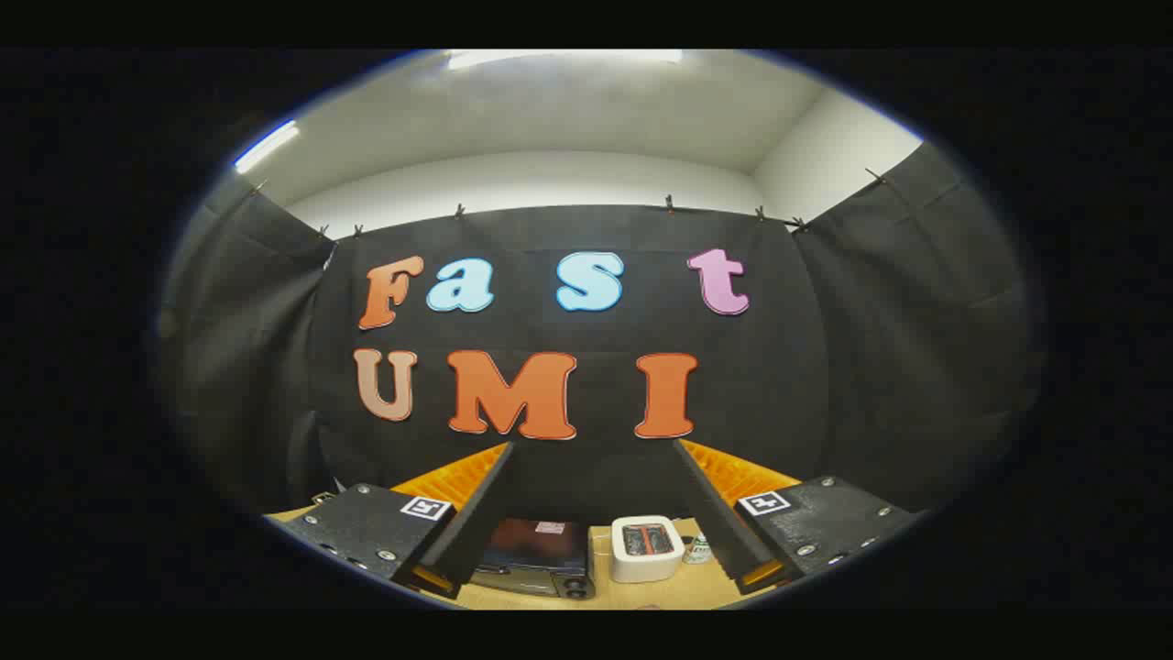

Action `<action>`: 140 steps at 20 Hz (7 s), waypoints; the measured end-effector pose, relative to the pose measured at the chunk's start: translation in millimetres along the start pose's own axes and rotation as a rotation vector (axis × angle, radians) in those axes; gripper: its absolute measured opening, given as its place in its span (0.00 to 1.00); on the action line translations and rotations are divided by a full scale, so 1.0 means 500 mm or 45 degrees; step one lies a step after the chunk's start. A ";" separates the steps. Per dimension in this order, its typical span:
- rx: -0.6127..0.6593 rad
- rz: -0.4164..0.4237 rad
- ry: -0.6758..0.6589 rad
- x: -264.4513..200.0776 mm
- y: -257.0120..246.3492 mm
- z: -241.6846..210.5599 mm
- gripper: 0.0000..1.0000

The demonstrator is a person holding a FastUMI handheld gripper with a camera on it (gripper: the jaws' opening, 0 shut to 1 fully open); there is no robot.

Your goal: Open the toaster oven, put the food inside, and close the toaster oven door.

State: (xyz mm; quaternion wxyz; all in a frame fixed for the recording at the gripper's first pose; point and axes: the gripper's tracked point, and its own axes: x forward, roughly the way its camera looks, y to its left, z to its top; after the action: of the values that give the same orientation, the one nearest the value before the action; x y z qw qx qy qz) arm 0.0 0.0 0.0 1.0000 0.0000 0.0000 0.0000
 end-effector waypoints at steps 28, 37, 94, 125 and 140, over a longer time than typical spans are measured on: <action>0.022 0.078 0.309 0.028 0.083 -0.198 0.98; 0.057 0.197 0.643 0.069 0.238 -0.451 0.98; 0.148 0.275 1.158 -0.265 0.126 -0.771 0.94; 0.696 0.204 1.336 -0.244 -0.068 -0.791 0.39; 0.864 0.398 1.215 -0.141 0.198 -0.692 0.39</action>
State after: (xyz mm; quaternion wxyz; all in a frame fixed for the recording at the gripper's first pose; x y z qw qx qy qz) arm -70.4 99.0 -346.0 0.8220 0.3189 0.4484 0.1469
